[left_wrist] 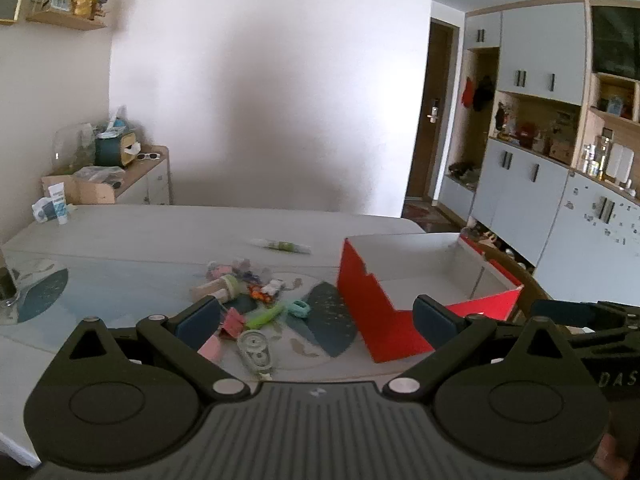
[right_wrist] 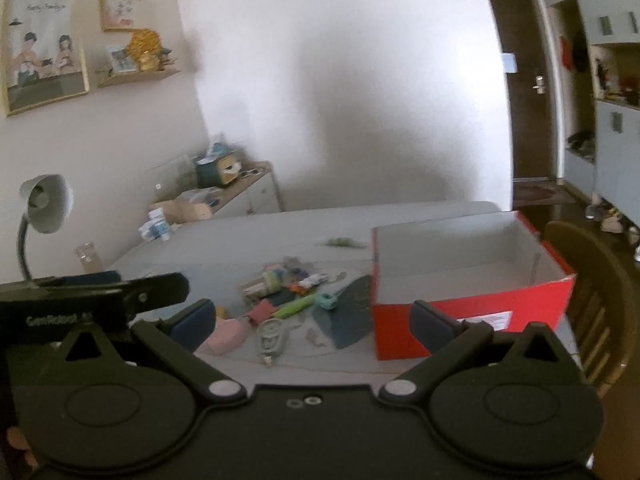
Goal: Organize rigid objects
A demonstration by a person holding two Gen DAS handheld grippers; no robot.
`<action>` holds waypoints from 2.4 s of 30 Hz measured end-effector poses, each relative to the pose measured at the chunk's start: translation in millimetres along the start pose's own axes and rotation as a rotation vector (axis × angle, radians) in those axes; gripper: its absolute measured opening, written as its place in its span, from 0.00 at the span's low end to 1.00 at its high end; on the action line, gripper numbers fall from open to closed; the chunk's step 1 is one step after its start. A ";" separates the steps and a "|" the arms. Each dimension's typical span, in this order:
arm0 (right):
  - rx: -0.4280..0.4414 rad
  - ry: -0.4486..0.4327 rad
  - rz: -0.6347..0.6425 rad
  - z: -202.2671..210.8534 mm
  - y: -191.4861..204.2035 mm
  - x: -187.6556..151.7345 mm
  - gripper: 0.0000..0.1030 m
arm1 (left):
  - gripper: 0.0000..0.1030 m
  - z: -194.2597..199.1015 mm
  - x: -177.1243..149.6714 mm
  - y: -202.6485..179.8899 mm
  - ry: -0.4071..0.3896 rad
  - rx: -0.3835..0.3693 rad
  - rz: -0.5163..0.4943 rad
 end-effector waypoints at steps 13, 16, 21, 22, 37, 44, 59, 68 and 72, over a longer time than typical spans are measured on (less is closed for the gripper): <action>0.023 0.081 0.068 -63.5 27.1 18.8 1.00 | 1.00 -51.6 17.6 64.3 0.012 0.007 -0.015; 0.009 0.115 0.076 -85.9 29.0 20.0 1.00 | 1.00 -73.9 14.9 83.5 0.046 0.014 -0.027; 0.003 0.174 0.087 -124.4 35.3 17.2 1.00 | 1.00 -116.2 4.0 113.7 0.133 0.014 -0.014; -0.003 0.182 0.094 -131.8 36.9 16.8 1.00 | 1.00 -123.5 1.5 118.7 0.149 0.012 -0.011; -0.079 0.365 0.227 -242.3 48.6 -9.6 0.86 | 1.00 -207.5 -31.0 154.8 0.283 0.020 -0.081; -0.074 0.421 0.186 -270.9 37.4 -4.8 0.80 | 0.99 -220.9 -44.3 153.6 0.273 0.047 -0.148; -0.006 0.525 0.158 -312.3 58.0 7.0 0.71 | 0.94 -231.8 -49.8 145.0 0.203 0.103 -0.263; -0.059 0.568 0.141 -328.1 61.3 0.4 0.65 | 0.72 -236.0 -54.0 143.0 0.211 0.083 -0.290; -0.077 0.567 0.137 -330.7 61.5 1.8 0.60 | 0.68 -236.3 -53.9 143.2 0.209 0.074 -0.297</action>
Point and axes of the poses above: each gripper's, at about its wrist camera, not at the fingertips, and z roughly against the way its jaws point, y to its left, x to its top, the point moved 7 cm from there along -z, roughly the way its jaws point, and after that the axes turned 13 degrees about y, right-handed, at the moved point
